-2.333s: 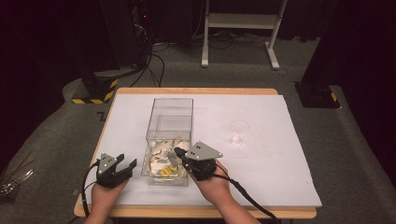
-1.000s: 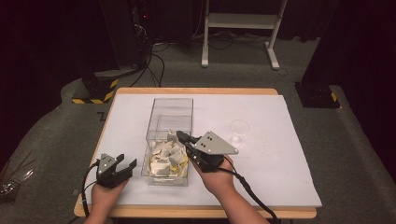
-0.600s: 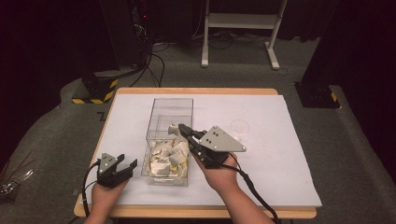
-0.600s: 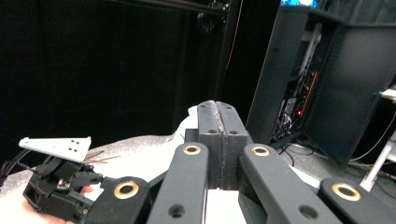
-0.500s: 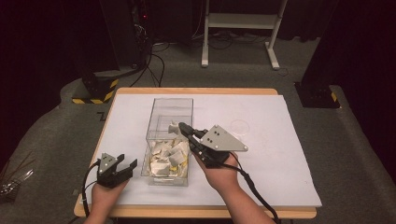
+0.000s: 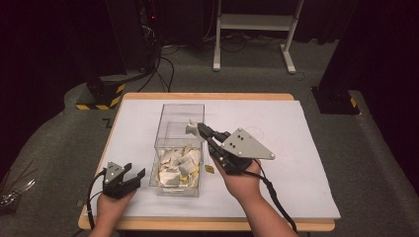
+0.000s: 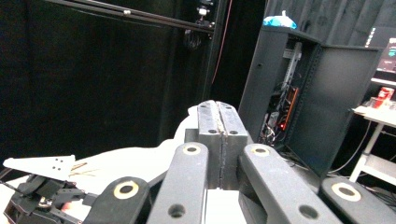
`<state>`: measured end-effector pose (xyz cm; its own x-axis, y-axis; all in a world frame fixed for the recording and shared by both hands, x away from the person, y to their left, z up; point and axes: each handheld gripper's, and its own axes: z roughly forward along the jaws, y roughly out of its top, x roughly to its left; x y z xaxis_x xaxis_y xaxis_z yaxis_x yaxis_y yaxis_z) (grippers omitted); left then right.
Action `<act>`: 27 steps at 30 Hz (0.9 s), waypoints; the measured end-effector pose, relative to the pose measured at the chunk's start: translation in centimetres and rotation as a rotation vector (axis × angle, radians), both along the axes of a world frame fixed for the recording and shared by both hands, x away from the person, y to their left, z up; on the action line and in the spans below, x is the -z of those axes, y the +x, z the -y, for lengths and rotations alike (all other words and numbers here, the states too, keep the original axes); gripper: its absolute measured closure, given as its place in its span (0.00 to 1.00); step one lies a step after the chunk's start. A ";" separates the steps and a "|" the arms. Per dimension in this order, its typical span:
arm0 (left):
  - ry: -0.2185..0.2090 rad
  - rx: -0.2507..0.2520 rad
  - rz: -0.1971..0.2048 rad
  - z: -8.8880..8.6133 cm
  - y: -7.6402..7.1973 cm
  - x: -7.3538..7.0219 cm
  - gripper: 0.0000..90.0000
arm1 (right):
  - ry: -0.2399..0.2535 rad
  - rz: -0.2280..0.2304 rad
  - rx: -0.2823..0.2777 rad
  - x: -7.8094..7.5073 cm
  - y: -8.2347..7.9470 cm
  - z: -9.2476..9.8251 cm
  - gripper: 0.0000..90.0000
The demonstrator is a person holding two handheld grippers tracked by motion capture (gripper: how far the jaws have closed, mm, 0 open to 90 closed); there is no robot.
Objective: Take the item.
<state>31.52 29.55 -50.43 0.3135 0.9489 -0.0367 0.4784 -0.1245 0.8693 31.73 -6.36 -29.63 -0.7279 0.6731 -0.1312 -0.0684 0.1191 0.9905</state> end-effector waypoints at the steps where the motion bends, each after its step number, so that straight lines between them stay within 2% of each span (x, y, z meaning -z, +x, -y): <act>1: 0.000 0.000 0.001 0.0 0.0 0.0 0.43 | -0.003 0.000 0.003 0.0 0.0 0.1 1.00; 27: 0.020 0.004 -0.014 0.1 0.2 0.0 0.40 | -0.021 -0.041 0.119 1.9 1.2 4.7 1.00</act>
<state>31.70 29.42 -50.45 0.3173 0.9481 -0.0224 0.4899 -0.1437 0.8598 32.97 -11.02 -31.49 -0.6480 0.7524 -0.1182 -0.0125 0.1447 0.9894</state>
